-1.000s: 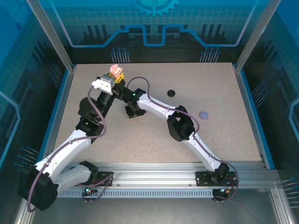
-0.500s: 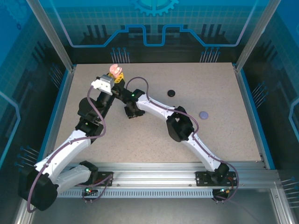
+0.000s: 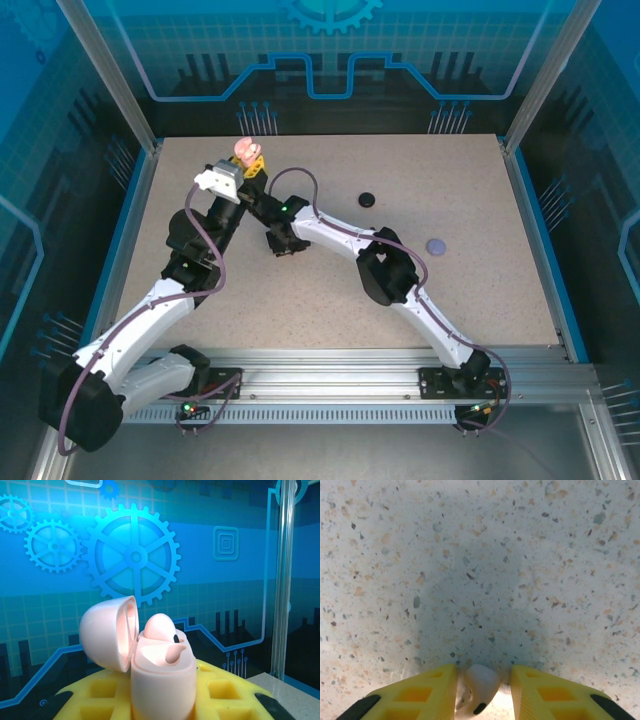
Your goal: Insert the wireless bluetooth earbuds into the charging case
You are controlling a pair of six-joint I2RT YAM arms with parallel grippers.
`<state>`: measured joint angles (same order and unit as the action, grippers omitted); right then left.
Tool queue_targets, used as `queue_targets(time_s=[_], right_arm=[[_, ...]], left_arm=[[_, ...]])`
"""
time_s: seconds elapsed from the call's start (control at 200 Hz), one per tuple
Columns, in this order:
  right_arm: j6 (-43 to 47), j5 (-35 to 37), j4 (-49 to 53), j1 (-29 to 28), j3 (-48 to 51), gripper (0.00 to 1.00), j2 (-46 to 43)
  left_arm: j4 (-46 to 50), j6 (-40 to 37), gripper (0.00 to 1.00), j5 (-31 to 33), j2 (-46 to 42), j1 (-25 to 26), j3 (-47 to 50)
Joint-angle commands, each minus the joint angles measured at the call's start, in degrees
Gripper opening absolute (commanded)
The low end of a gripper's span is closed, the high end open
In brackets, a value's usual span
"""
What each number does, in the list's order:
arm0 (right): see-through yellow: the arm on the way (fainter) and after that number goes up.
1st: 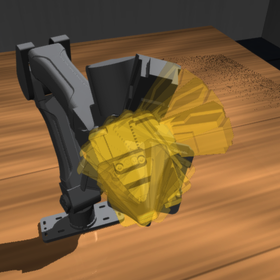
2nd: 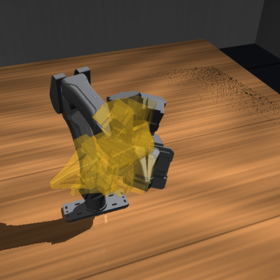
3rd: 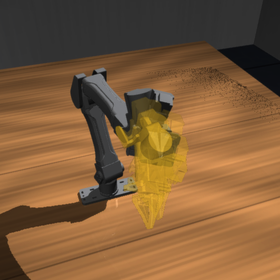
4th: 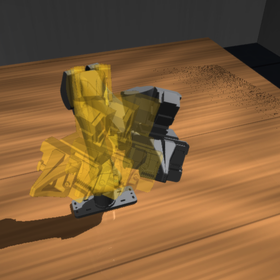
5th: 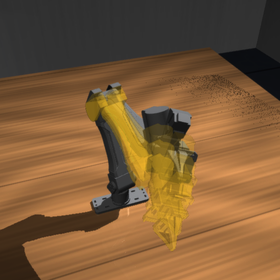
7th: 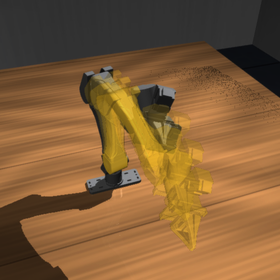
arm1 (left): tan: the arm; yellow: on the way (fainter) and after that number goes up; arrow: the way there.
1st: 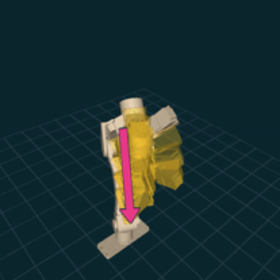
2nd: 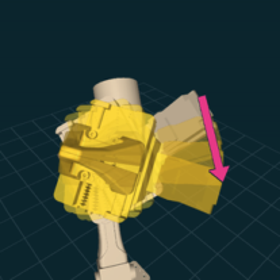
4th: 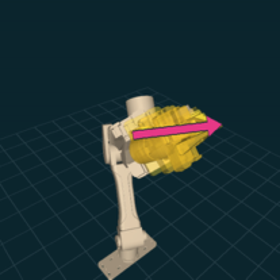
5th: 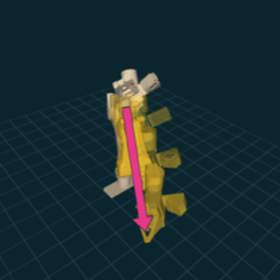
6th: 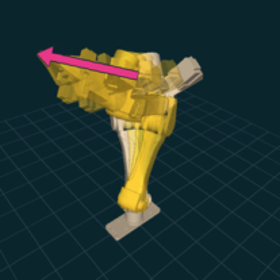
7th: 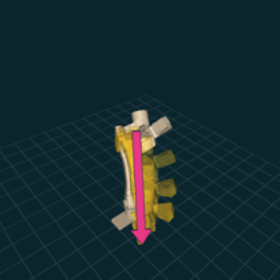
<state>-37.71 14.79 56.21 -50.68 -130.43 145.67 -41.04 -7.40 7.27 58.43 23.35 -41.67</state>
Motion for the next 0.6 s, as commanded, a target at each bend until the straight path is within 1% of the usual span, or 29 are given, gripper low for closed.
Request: queue_targets(time_s=[0.0, 0.42, 0.475, 0.595], right_arm=[[-0.2, -0.3, 4.3, -1.8, 3.2, 0.34, -1.5], [-0.3, 0.9, 3.9, -1.0, 4.0, 0.30, -3.0], [0.1, 0.4, 3.2, -1.0, 4.0, 0.31, -3.1], [0.1, -0.5, 3.1, -1.0, 2.4, 0.37, -2.1]], left_arm=[[-2.2, 1.0, 0.00, -0.3, -0.7, -0.6, 0.0], [-2.2, 1.8, 0.00, -0.7, -0.3, -0.5, -0.1], [-2.3, 1.8, 0.00, -0.7, -0.3, -0.6, -0.1], [-2.5, 1.9, 0.00, -0.7, 0.0, -0.6, 0.0]])
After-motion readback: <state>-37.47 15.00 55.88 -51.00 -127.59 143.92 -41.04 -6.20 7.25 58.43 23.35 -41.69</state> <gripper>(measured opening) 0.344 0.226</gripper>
